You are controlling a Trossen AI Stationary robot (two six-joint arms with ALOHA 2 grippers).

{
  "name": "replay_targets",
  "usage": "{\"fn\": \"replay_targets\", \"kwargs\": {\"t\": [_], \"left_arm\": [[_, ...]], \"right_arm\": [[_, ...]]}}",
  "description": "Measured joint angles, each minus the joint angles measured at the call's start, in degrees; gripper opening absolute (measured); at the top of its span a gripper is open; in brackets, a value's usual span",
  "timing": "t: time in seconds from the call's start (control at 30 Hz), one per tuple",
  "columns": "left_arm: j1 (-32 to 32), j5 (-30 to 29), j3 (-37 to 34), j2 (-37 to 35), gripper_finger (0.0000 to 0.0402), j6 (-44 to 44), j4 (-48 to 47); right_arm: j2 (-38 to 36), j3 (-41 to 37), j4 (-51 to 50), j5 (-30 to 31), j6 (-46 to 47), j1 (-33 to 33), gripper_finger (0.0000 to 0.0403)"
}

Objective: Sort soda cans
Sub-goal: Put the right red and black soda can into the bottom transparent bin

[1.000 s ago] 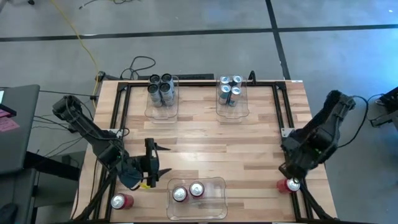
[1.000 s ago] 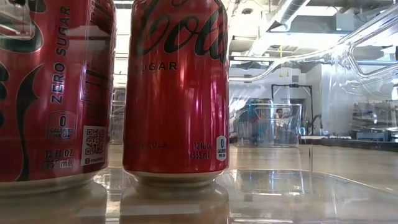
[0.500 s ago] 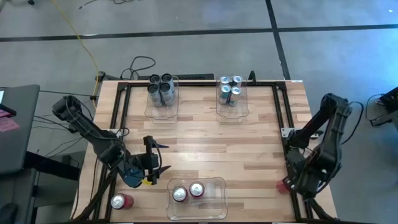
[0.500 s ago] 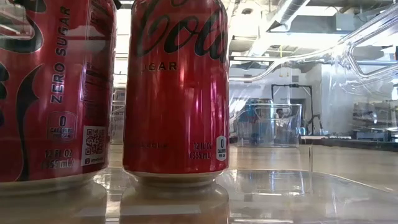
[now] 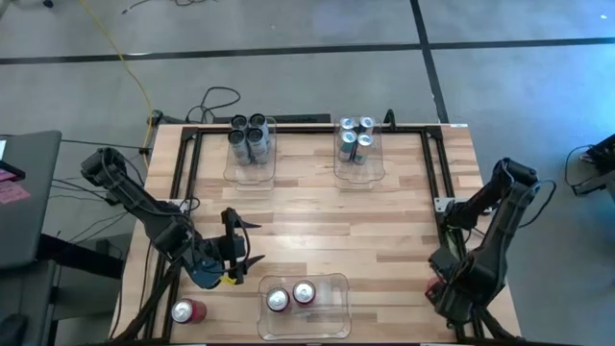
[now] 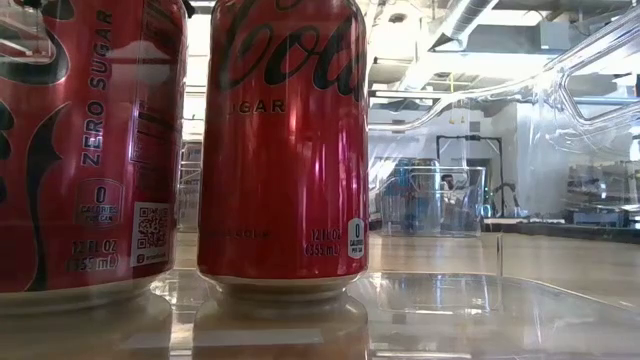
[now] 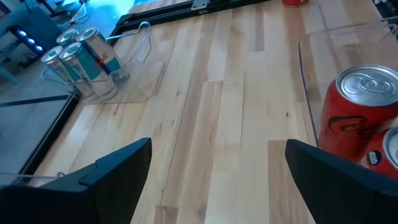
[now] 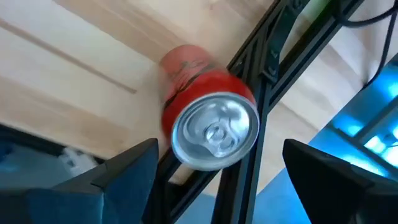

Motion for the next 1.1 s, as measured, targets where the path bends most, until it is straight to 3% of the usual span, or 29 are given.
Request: {"fn": "replay_targets", "kwargs": {"t": [0.4, 0.57, 0.77, 1.1], "left_arm": [[-1.36, 0.00, 0.04, 0.00, 0.0365, -0.10, -0.11], [-1.36, -0.04, 0.04, 0.00, 0.0365, 0.00, -0.08], [-1.36, -0.04, 0.04, 0.00, 0.0365, 0.02, -0.06], [-1.36, -0.04, 0.04, 0.00, 0.0365, 0.04, 0.03]], "right_arm": [[-2.28, -11.12, 13.60, -0.14, -1.77, 0.63, 0.0368], [-2.23, -14.07, 20.15, -0.13, -4.32, 0.64, 0.0353], [-2.41, -14.42, 20.97, 1.15, -3.58, -0.07, 0.0302], [-2.04, -9.68, 21.49, 4.49, -10.12, -5.92, 0.0301]]}}
